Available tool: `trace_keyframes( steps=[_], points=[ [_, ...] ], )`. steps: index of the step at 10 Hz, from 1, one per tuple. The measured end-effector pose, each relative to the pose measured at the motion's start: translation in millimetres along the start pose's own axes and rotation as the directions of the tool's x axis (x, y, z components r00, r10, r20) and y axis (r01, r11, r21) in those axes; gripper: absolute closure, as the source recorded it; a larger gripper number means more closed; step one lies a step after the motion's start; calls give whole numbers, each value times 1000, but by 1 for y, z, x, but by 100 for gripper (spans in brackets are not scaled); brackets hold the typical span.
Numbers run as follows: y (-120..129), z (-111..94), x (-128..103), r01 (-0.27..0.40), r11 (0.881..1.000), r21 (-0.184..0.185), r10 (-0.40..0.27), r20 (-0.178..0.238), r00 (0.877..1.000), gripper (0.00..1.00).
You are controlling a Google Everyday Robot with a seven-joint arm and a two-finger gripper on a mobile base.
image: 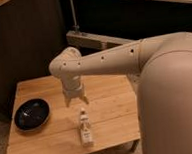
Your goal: Place the bottle in the ceramic bowl
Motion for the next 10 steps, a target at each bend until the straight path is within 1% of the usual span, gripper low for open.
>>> trace_keyframes(
  steps=[5, 6, 7, 9, 10],
  points=[
    [0, 0, 0, 0, 1000, 0, 0, 0, 1000, 35],
    [-1, 2, 1, -2, 1000, -2, 2, -3, 1000, 35],
    [-2, 6, 1, -3, 1000, -12, 3, -4, 1000, 35],
    [-3, 31, 2, 3, 1000, -30, -4, -9, 1000, 35],
    [-1, 51, 4, 14, 999, -48, -14, -13, 1000, 35]
  ],
)
